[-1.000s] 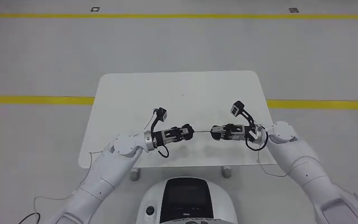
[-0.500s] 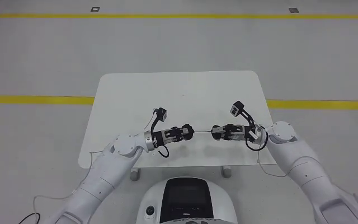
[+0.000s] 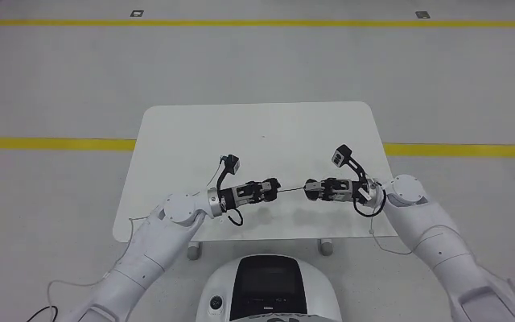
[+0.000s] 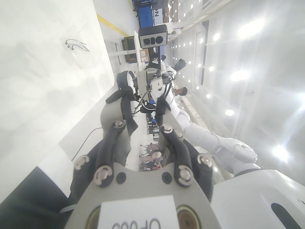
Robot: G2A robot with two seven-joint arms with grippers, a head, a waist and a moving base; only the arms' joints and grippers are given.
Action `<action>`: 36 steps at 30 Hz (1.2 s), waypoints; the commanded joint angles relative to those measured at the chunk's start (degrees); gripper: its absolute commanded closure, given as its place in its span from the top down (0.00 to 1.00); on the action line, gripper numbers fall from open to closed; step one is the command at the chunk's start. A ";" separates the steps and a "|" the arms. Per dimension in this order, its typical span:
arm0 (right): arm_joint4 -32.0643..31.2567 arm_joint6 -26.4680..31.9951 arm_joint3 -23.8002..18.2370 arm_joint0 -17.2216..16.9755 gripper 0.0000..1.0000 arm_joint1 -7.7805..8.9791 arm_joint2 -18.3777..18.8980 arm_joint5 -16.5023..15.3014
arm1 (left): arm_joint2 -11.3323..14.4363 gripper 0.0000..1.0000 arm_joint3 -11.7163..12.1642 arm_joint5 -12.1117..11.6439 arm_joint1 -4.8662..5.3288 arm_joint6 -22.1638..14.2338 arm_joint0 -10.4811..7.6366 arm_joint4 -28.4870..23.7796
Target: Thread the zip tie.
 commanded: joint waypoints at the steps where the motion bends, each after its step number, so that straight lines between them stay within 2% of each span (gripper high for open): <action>1: 0.24 0.14 0.06 -0.06 0.00 -0.05 0.23 -0.02 | 0.00 1.00 0.00 0.00 0.00 -0.01 0.00 0.00; 18: 0.55 -1.25 0.05 -0.35 0.00 -0.23 0.96 -0.46 | 0.01 1.00 -0.08 0.04 -0.01 0.27 0.06 -0.07; 20: 0.44 -2.44 -1.19 -1.07 0.00 -0.26 1.19 -0.81 | 0.44 1.00 -0.59 1.01 -0.01 0.31 0.26 0.06; 22: 1.47 -2.48 -2.31 -1.79 0.00 -0.34 1.63 -1.58 | 1.04 1.00 -0.80 2.25 -0.13 -2.25 0.17 -3.13; 25: 2.79 -0.89 -3.52 -2.27 0.00 -0.63 1.86 -1.58 | 2.27 1.00 0.44 4.04 -0.44 -7.48 -0.91 -7.93; 29: 4.60 1.28 -3.26 -2.65 0.00 -1.28 1.56 -1.58 | 4.01 1.00 3.47 5.11 -1.23 -11.51 -2.98 -13.56; 30: 5.16 1.90 -2.96 -2.68 0.00 -1.49 1.26 -1.58 | 4.48 1.00 4.17 5.01 -1.42 -12.07 -3.55 -14.10; 32: 5.86 3.75 -1.83 -2.21 0.00 -1.94 0.27 -1.58 | 5.61 1.00 5.43 4.37 -1.59 -10.81 -5.07 -9.82; 36: 5.74 3.79 -1.53 -1.96 0.00 -2.03 0.20 -1.58 | 5.61 1.00 5.43 4.37 -1.59 -10.81 -5.07 -9.82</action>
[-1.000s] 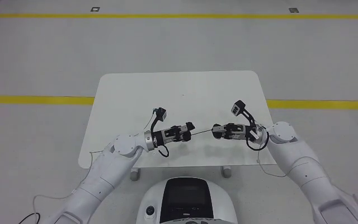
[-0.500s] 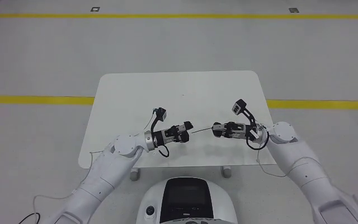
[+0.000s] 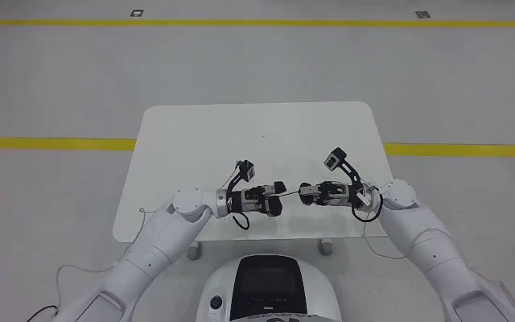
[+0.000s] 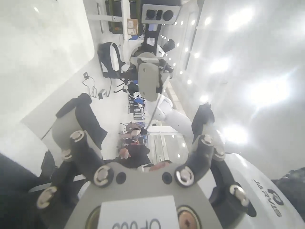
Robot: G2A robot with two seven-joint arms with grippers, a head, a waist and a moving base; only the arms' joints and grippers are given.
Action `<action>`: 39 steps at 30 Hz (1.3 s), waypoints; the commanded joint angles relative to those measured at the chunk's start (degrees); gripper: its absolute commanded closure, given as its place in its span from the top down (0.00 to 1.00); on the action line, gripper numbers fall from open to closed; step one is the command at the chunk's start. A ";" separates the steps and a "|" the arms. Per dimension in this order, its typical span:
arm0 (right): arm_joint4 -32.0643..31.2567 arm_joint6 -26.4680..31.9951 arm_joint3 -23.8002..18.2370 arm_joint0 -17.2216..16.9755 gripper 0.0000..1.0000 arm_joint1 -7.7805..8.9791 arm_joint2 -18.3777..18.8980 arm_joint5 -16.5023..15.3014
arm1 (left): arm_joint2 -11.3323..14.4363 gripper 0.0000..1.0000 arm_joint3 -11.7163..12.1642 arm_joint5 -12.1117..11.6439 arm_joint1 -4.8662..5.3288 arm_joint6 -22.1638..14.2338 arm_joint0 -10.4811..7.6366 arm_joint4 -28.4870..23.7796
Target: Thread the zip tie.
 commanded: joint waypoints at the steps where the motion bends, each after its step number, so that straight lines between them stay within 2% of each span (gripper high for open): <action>1: -0.01 -0.06 -0.05 -0.03 0.00 0.02 0.03 0.00 | -0.03 1.00 -0.04 0.03 0.01 -0.06 0.04 -0.14; 3: -0.01 -0.06 -0.05 -0.03 0.00 0.02 0.03 0.00 | -0.03 1.00 -0.04 0.03 0.01 -0.06 0.04 -0.14; 8: -1.23 -2.59 -3.03 -1.66 0.00 -0.01 0.07 1.25 | 0.12 1.00 -0.64 0.01 -0.15 3.12 0.92 -1.50; 11: -1.13 -2.57 -3.56 -2.07 0.00 -0.05 0.31 1.48 | 0.35 1.00 -0.37 0.05 -0.23 2.58 0.90 -2.71; 15: -0.56 -2.48 -3.65 -2.36 0.00 -0.19 0.58 1.39 | 0.83 1.00 -0.14 -0.38 -0.29 0.13 0.41 -3.31; 21: -0.56 -2.48 -3.65 -2.36 0.00 -0.19 0.58 1.39 | 0.83 1.00 -0.14 -0.38 -0.29 0.13 0.41 -3.31; 26: -1.29 -4.73 -5.74 -3.52 0.00 -0.15 1.19 2.07 | 0.79 1.00 -1.18 0.05 -0.16 2.20 1.10 -2.86; 39: -1.88 -5.11 -6.38 -4.31 0.00 -0.30 2.27 2.55 | 0.67 1.00 -1.53 0.02 0.15 1.43 1.42 -3.78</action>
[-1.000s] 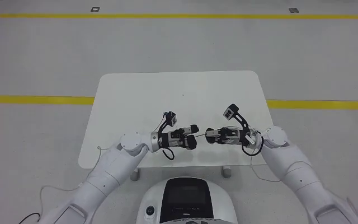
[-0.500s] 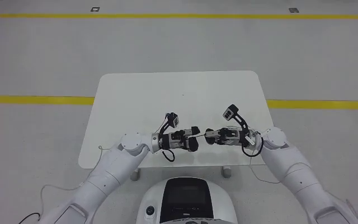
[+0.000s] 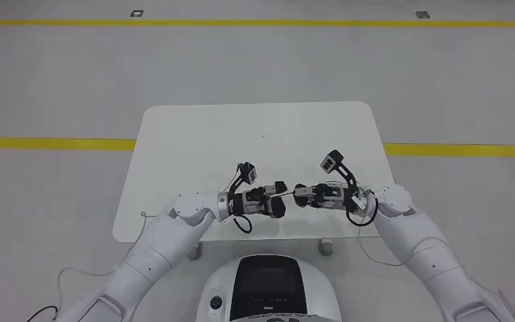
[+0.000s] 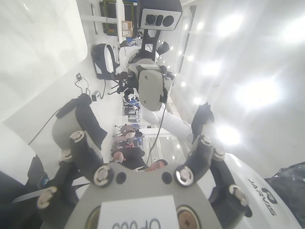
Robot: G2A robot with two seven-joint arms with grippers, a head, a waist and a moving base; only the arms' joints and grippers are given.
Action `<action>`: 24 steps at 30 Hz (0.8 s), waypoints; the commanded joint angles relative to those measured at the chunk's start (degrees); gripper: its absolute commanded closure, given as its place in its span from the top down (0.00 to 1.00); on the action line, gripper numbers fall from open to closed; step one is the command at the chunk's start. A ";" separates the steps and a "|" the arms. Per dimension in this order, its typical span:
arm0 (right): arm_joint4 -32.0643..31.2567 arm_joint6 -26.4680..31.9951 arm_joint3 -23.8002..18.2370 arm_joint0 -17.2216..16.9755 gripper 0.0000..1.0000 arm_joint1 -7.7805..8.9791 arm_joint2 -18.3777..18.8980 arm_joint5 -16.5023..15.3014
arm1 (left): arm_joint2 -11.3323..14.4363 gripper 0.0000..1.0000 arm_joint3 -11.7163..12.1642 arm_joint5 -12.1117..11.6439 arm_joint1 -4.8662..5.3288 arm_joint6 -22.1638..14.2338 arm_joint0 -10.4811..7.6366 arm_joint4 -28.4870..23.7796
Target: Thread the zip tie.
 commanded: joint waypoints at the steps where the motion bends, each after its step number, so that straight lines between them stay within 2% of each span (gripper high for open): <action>1: 0.04 0.00 0.09 -0.04 0.00 -0.06 0.09 0.00 | 0.12 1.00 0.05 0.11 0.02 -0.01 -0.02 0.10; 17: -0.45 0.24 0.94 0.26 0.00 -0.74 -0.35 0.39 | 0.75 1.00 0.30 0.01 0.06 -0.38 -0.35 -0.45; 24: -0.28 0.79 0.56 0.03 0.00 -0.71 0.59 0.33 | 0.77 1.00 0.38 -0.02 0.13 -0.01 -0.35 -0.60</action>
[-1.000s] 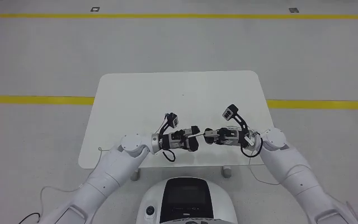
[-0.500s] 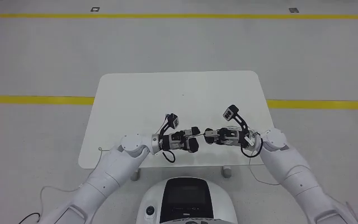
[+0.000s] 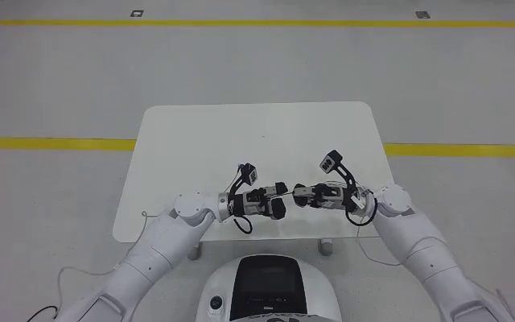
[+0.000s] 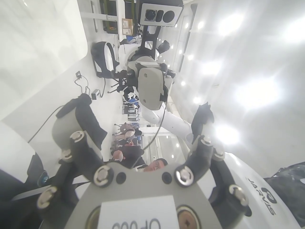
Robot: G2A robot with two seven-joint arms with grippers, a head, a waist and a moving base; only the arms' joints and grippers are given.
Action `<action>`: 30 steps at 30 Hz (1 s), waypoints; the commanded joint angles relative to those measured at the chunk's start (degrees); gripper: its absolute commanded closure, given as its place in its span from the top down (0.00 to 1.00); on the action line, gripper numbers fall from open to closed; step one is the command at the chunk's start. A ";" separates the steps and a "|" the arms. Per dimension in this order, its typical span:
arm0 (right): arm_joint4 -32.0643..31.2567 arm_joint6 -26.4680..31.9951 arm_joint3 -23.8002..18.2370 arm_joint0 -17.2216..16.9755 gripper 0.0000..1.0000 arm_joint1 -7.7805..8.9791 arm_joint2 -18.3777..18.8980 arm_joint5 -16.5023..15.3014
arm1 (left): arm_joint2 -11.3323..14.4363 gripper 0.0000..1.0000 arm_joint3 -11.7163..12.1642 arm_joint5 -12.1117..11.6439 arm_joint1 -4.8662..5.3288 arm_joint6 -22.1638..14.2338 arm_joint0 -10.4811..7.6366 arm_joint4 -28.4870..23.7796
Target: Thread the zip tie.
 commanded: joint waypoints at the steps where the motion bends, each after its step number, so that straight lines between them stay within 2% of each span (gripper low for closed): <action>1: -0.11 0.07 -0.21 -0.16 0.00 0.02 0.22 0.08 | 0.02 1.00 -0.02 -0.04 0.01 0.07 0.04 -0.20; 13: -0.68 0.43 -1.03 -0.64 0.00 -0.10 0.68 0.62 | 0.09 1.00 0.18 -0.11 0.09 -0.03 -0.03 -0.82; 23: -1.39 0.11 -0.13 -0.35 0.00 -0.46 0.28 0.83 | 0.26 1.00 0.19 -0.22 0.15 -0.34 -0.12 -1.08; 25: -1.99 -0.07 0.36 -0.17 0.00 -0.48 0.25 1.14 | 0.26 0.88 0.23 -0.29 0.18 -0.38 -0.13 -1.09; 27: -2.53 -0.11 0.64 -0.06 0.00 -0.49 0.20 1.41 | 0.27 0.83 0.25 -0.35 0.20 -0.38 -0.14 -1.09; 30: -3.58 -0.22 1.04 0.15 0.00 -0.46 0.26 1.83 | 0.27 0.69 0.25 -0.40 0.23 -0.36 -0.15 -1.06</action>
